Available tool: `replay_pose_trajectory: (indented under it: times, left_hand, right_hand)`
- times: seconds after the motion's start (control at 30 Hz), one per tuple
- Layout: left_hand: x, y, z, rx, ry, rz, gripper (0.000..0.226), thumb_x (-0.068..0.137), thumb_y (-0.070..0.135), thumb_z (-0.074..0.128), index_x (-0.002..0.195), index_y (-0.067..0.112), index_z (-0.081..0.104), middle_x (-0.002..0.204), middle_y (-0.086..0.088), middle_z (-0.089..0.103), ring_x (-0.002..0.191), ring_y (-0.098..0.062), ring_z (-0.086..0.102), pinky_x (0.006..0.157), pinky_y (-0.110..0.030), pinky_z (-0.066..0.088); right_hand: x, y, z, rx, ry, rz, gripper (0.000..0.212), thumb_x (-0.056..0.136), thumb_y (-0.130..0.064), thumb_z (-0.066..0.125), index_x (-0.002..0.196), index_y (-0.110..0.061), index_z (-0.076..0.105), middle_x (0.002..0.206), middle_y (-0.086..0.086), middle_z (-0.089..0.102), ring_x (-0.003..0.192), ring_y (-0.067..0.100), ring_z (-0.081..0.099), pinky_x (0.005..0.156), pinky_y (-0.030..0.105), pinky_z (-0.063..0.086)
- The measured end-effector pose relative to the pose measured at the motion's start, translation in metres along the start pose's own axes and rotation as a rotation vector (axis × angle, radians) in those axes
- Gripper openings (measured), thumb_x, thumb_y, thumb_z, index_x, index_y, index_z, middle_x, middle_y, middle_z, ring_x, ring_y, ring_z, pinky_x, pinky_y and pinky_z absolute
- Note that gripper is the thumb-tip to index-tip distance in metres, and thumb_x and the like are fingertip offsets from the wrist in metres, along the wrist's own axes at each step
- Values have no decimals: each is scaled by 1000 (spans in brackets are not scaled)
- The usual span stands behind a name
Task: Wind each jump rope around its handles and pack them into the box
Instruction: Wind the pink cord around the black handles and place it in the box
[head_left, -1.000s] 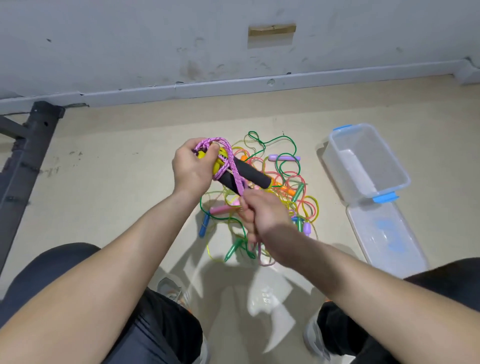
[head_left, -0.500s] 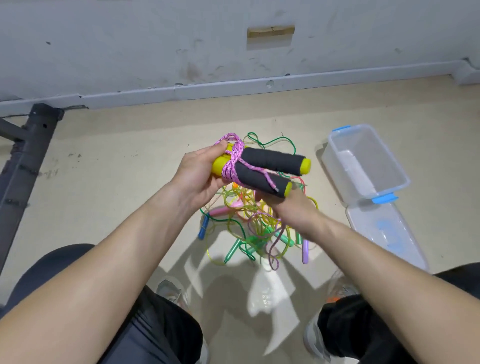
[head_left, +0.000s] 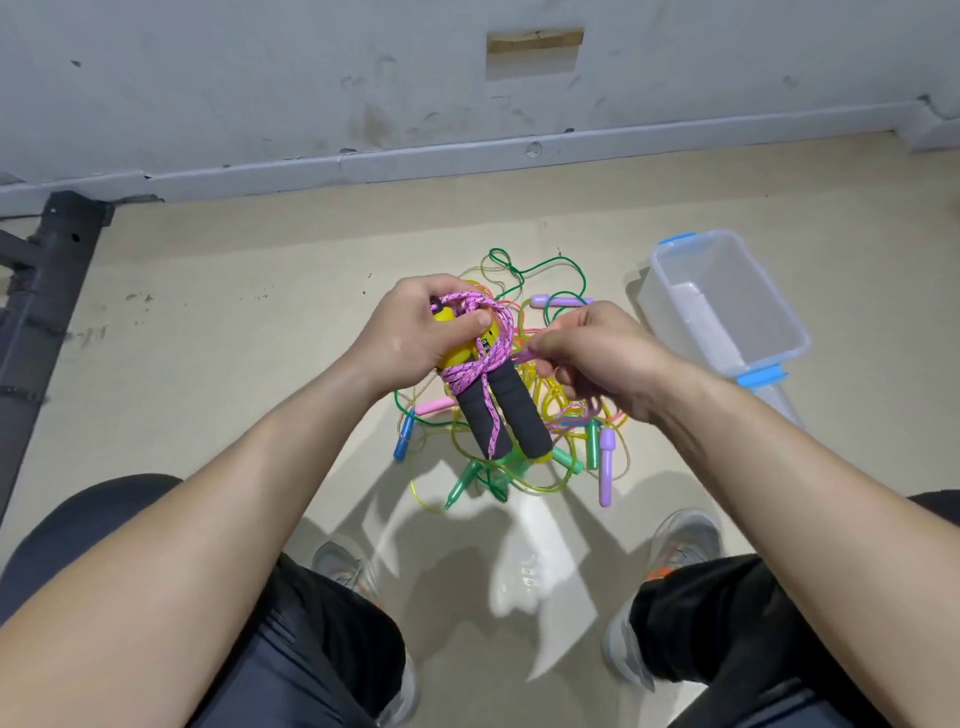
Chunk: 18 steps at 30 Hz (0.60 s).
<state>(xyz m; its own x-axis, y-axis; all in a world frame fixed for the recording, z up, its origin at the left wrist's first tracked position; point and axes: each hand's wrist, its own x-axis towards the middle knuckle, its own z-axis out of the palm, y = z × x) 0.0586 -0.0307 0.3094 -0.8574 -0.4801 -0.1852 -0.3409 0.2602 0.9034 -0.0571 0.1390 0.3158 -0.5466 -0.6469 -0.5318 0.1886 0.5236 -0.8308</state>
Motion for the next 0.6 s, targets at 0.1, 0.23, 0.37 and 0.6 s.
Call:
replay_pose_trajectory:
  times: [0.1, 0.23, 0.37, 0.6]
  left_hand:
    - [2, -8, 7, 70, 167, 46, 9, 89, 22, 76, 96, 25, 72, 90, 8, 72, 84, -14, 66, 83, -32, 55]
    - [2, -11, 18, 36, 348, 56, 12, 89, 24, 74, 100, 19, 72, 88, 9, 70, 83, -12, 65, 84, -33, 54]
    - [3, -9, 22, -29, 491, 30, 15, 88, 30, 73, 101, 21, 72, 87, 11, 70, 86, -14, 66, 87, -37, 54]
    - [6, -5, 21, -411, 558, -168, 19, 82, 38, 75, 93, 22, 74, 93, -7, 75, 87, -30, 73, 83, -52, 60]
  right_hand:
    - [-10, -1, 19, 249, 21, 149, 24, 98, -5, 53, 75, -3, 57, 52, 7, 51, 36, 14, 47, 42, 25, 48]
    - [-20, 0, 38, 169, 105, 34, 28, 103, -10, 44, 79, -4, 57, 52, 6, 55, 39, 18, 54, 54, 36, 55]
    - [-35, -4, 53, -52, 138, -115, 34, 107, -21, 43, 82, -2, 57, 57, 14, 61, 40, 4, 60, 60, 34, 55]
    - [-34, 12, 73, -932, 275, -421, 31, 105, -25, 41, 134, -17, 45, 94, -5, 60, 90, 31, 63, 65, 33, 28]
